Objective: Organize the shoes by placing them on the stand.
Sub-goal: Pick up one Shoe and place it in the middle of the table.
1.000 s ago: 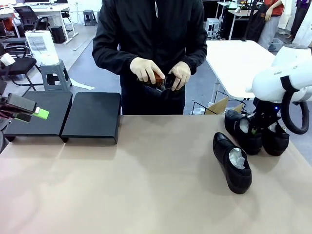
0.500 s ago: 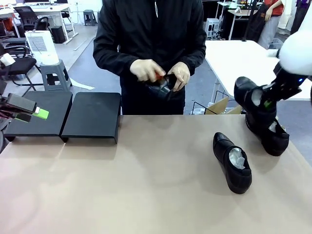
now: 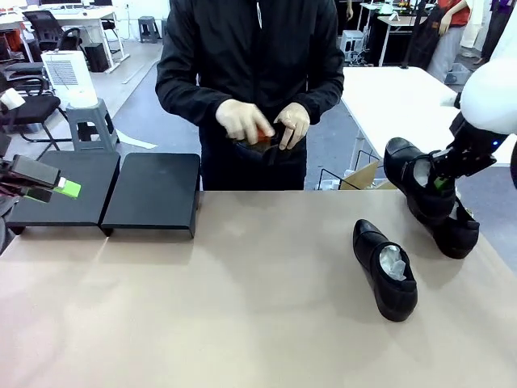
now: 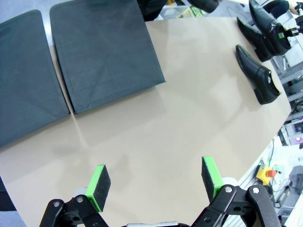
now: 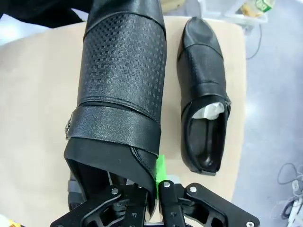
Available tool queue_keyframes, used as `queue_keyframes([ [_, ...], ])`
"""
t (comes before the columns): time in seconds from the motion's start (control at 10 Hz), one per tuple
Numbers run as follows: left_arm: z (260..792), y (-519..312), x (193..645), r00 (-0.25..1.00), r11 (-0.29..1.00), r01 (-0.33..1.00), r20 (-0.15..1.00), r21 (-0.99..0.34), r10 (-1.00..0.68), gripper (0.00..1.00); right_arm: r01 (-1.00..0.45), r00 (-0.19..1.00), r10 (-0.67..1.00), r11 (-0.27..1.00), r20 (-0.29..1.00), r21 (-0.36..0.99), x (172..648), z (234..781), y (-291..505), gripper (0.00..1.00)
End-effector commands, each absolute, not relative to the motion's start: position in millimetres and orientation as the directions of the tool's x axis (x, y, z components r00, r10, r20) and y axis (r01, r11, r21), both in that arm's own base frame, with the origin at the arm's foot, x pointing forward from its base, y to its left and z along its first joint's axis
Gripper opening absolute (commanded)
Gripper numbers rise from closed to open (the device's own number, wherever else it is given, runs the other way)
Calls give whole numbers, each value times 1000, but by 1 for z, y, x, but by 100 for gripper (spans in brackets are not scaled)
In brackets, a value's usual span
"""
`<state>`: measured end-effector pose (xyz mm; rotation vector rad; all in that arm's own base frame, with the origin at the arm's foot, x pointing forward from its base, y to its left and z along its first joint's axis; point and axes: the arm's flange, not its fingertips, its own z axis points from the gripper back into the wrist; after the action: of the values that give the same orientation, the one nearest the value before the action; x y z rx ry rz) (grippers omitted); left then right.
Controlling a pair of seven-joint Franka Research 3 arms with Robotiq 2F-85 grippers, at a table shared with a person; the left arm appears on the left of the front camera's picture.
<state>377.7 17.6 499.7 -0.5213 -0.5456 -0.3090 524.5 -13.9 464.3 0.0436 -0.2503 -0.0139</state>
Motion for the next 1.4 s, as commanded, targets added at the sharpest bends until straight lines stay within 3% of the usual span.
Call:
queue_keyframes([
  [0.0,499,18,377,805,811,429,575,-397,-144,100,8,967,-19,999,252,45,519,469,-14,0],
  [0.2,499,18,377,805,811,429,575,-397,-144,100,126,917,-110,992,383,-17,464,502,33,0],
  [0.3,499,18,377,805,811,429,575,-397,-144,100,127,917,-106,991,384,-31,433,509,60,0],
  [0.6,499,18,377,805,811,429,575,-397,-144,100,109,941,-132,990,313,90,371,521,104,0],
  [0.7,499,18,377,805,811,429,575,-397,-144,100,41,932,-51,999,358,34,356,525,105,0],
  [0.8,499,18,377,805,811,429,575,-397,-144,100,99,935,-108,994,339,42,385,515,98,0],
  [1.0,499,18,377,805,811,429,575,-397,-144,100,99,935,-108,994,339,42,385,515,98,0],
  [1.3,499,18,377,805,811,429,575,-397,-144,100,40,932,-59,997,358,60,327,518,170,0],
])
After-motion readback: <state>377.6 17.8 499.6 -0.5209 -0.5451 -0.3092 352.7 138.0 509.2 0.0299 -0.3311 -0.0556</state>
